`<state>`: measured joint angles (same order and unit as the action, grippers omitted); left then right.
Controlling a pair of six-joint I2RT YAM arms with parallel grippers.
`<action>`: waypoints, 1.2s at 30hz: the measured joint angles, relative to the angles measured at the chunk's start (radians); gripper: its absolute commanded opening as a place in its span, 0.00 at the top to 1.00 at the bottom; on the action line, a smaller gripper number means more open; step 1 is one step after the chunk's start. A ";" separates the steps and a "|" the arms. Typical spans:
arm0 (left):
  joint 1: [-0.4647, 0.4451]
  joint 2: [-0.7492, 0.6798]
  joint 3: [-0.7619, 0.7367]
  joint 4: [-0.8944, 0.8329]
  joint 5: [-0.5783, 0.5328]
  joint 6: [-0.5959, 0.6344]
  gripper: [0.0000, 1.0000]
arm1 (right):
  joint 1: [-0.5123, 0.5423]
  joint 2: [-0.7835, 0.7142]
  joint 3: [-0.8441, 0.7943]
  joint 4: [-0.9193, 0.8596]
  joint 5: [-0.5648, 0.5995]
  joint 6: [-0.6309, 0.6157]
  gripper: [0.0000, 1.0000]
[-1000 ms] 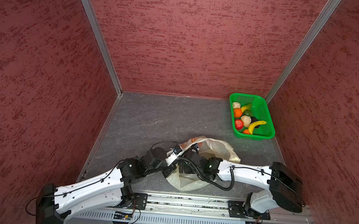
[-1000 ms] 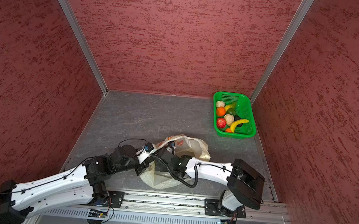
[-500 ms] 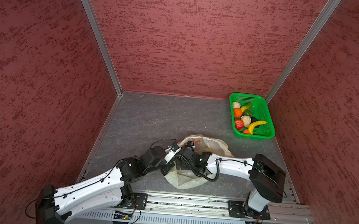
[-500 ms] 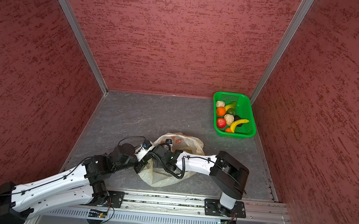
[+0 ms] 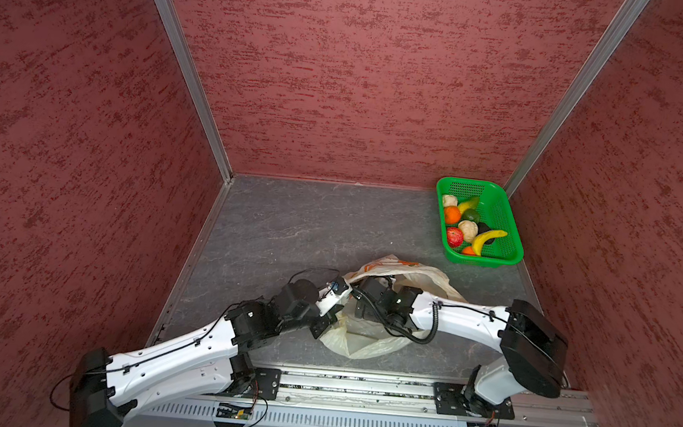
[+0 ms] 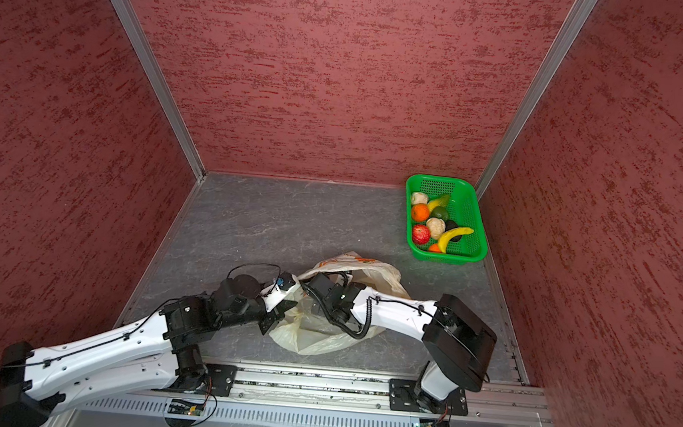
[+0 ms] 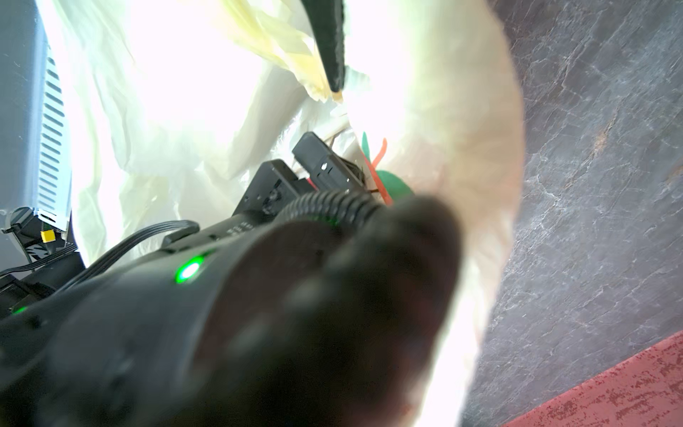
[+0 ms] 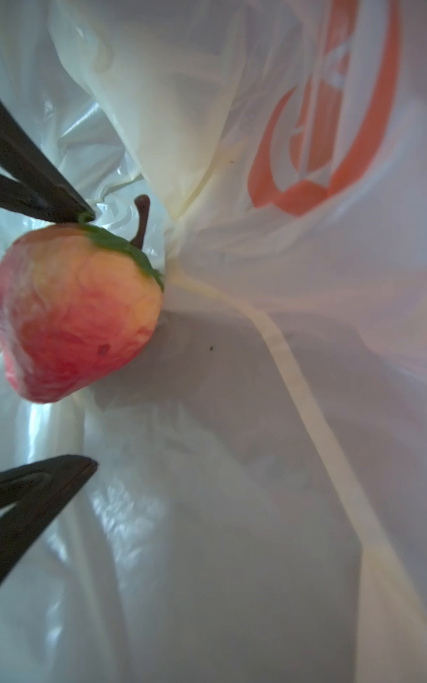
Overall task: Untie the knot of the plastic bag and take out the fruit
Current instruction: 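Close the right gripper on the red apple inside the bag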
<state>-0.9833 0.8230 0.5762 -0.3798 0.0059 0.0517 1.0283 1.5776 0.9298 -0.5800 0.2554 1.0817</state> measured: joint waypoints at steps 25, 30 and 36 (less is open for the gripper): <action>-0.034 0.035 0.000 0.023 0.008 -0.002 1.00 | -0.033 0.094 0.045 0.060 -0.011 -0.097 0.38; -0.034 0.035 -0.001 0.034 -0.002 -0.003 1.00 | -0.034 0.094 0.045 0.071 -0.020 -0.116 0.47; -0.034 0.041 -0.001 0.056 -0.007 -0.011 1.00 | -0.036 0.085 0.045 0.076 -0.029 -0.126 0.55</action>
<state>-1.0176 0.8642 0.5751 -0.3237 -0.0013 0.0406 0.9920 1.6630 0.9745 -0.5041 0.2264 0.9558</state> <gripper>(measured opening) 0.043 0.562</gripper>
